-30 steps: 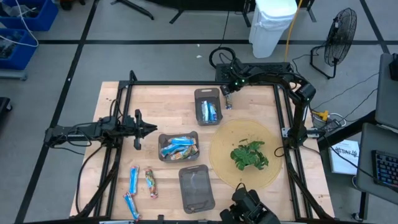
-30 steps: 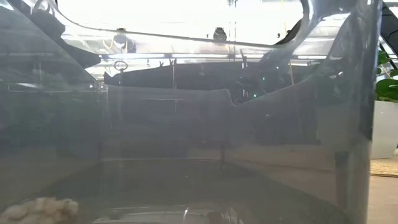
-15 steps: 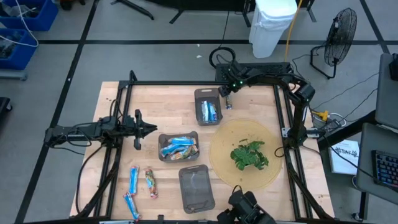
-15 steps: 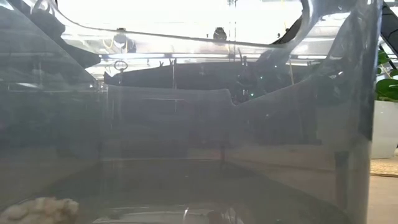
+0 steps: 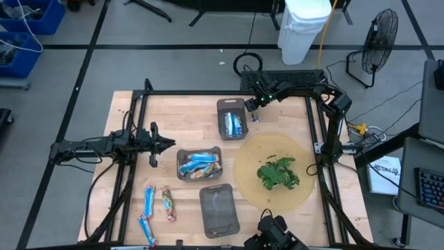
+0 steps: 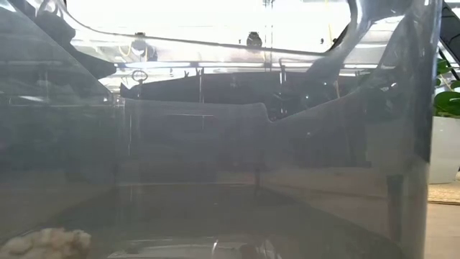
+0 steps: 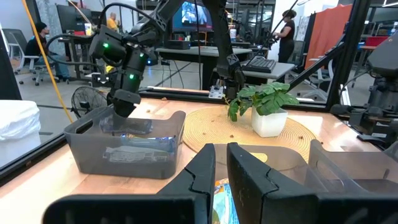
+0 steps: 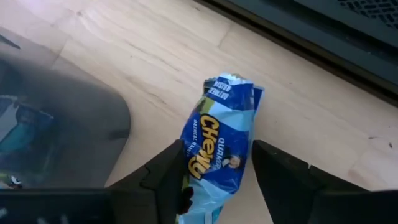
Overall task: Pick and place Granola Bars by type
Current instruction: Put the blue granola bar into the top black bin
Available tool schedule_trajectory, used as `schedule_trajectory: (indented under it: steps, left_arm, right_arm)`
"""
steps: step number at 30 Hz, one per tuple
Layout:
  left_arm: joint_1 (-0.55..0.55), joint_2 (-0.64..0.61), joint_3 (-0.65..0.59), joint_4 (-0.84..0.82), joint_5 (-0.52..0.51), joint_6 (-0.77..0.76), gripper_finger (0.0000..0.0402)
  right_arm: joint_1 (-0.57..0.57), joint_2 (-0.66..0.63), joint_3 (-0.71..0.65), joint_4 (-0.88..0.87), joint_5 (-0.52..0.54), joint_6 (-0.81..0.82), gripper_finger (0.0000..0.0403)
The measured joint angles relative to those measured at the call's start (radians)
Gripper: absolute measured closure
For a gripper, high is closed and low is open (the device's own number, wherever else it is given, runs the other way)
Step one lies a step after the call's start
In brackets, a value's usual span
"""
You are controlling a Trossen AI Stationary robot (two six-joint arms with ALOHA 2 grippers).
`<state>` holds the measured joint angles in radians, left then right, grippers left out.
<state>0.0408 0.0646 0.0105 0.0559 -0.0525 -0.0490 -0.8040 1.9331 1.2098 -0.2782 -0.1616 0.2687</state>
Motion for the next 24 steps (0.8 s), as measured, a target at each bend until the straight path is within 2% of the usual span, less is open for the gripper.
schedule_trajectory:
  steps: [3, 6, 13, 24]
  left_arm:
    - [0.000, 0.000, 0.000, 0.000, 0.000, 0.000, 0.0355]
    - [0.000, 0.000, 0.000, 0.000, 0.000, 0.000, 0.0355]
    - [0.000, 0.000, 0.000, 0.000, 0.000, 0.000, 0.0355]
    - [0.000, 0.000, 0.000, 0.000, 0.000, 0.000, 0.0355]
  right_arm:
    - [0.000, 0.000, -0.003, 0.017, 0.000, 0.000, 0.0236]
    - [0.000, 0.000, -0.003, 0.022, 0.000, -0.003, 0.0266]
    - [0.000, 0.000, -0.003, 0.029, -0.002, -0.047, 0.0384]
    - [-0.001, -0.039, -0.005, 0.038, 0.006, -0.094, 0.0393]
